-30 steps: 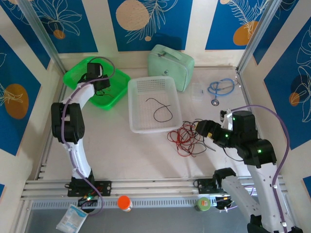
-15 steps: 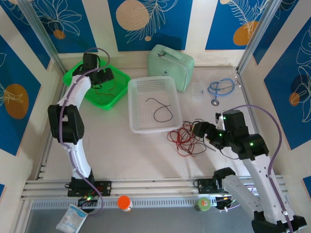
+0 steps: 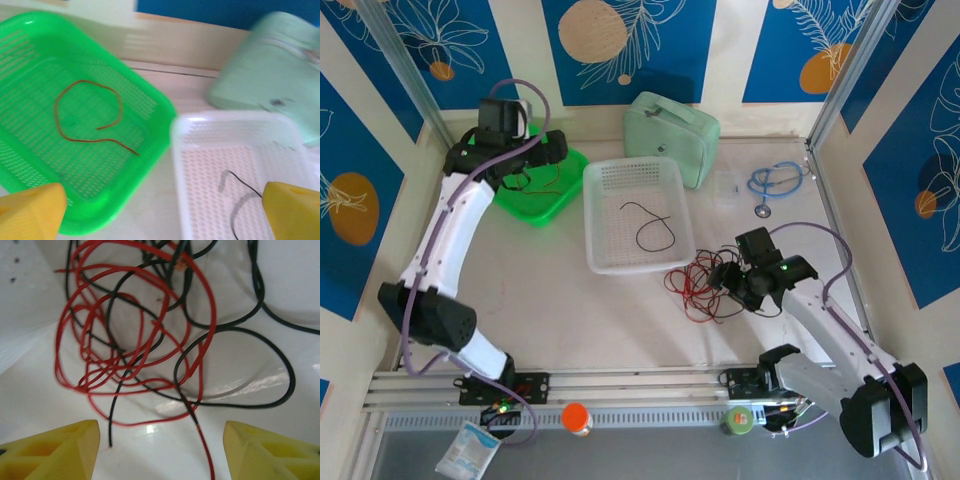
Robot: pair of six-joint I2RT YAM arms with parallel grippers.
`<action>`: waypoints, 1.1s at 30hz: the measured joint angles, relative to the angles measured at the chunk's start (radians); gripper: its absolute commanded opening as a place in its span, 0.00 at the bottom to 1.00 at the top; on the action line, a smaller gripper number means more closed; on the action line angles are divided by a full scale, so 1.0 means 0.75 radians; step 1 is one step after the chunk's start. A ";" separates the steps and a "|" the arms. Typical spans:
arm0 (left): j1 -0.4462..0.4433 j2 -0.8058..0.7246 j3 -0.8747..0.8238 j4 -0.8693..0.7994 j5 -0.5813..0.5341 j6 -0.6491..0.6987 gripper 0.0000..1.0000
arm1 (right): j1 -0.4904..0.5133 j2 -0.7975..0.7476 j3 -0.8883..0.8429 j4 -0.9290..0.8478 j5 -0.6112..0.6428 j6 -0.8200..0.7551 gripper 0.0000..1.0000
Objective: Untangle the cables
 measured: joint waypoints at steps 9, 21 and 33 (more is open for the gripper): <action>-0.353 -0.211 -0.200 -0.090 -0.019 0.030 1.00 | -0.137 0.173 -0.007 0.193 0.107 0.065 0.74; -0.706 -0.233 -0.290 -0.114 -0.107 0.012 1.00 | -0.253 0.518 0.057 0.405 0.105 0.053 0.34; -0.929 -0.065 -0.367 -0.012 -0.110 -0.022 0.92 | -0.370 0.258 0.092 0.306 0.115 -0.020 0.00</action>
